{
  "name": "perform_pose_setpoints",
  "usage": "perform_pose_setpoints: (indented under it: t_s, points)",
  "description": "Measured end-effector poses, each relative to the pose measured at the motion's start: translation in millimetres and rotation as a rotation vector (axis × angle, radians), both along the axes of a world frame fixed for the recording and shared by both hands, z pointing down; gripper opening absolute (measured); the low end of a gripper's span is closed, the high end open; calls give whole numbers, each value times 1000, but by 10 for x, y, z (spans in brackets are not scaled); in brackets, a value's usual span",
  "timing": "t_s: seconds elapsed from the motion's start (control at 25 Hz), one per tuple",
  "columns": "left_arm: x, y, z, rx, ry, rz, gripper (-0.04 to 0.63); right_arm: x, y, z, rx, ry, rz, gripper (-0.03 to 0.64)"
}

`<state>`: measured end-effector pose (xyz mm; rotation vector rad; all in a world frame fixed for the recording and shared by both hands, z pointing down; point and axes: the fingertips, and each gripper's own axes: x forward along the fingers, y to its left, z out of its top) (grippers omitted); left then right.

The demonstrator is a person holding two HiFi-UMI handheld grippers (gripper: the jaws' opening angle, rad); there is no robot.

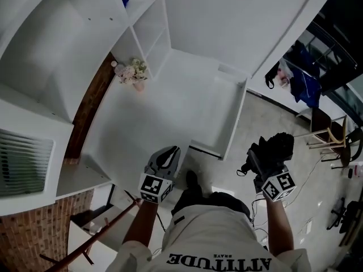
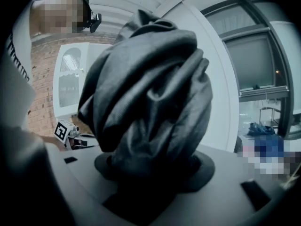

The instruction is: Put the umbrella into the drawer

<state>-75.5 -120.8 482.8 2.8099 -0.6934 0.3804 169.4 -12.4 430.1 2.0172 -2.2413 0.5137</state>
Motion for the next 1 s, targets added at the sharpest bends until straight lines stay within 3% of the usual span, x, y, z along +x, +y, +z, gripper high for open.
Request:
perform_pose_setpoints:
  t_s: [0.2, 0.52, 0.8, 1.0]
  points:
    - [17, -54, 57, -16, 20, -2, 29, -60, -189, 219, -60, -21, -22, 262]
    - [15, -95, 195, -34, -22, -7, 29, -96, -489, 509, -117, -74, -64, 262]
    - [150, -259, 287, -60, -2, -103, 29, 45, -891, 1006, -230, -144, -106, 261]
    - [268, -351, 509, -105, -26, -165, 29, 173, -1171, 1400, -295, -215, -125, 261]
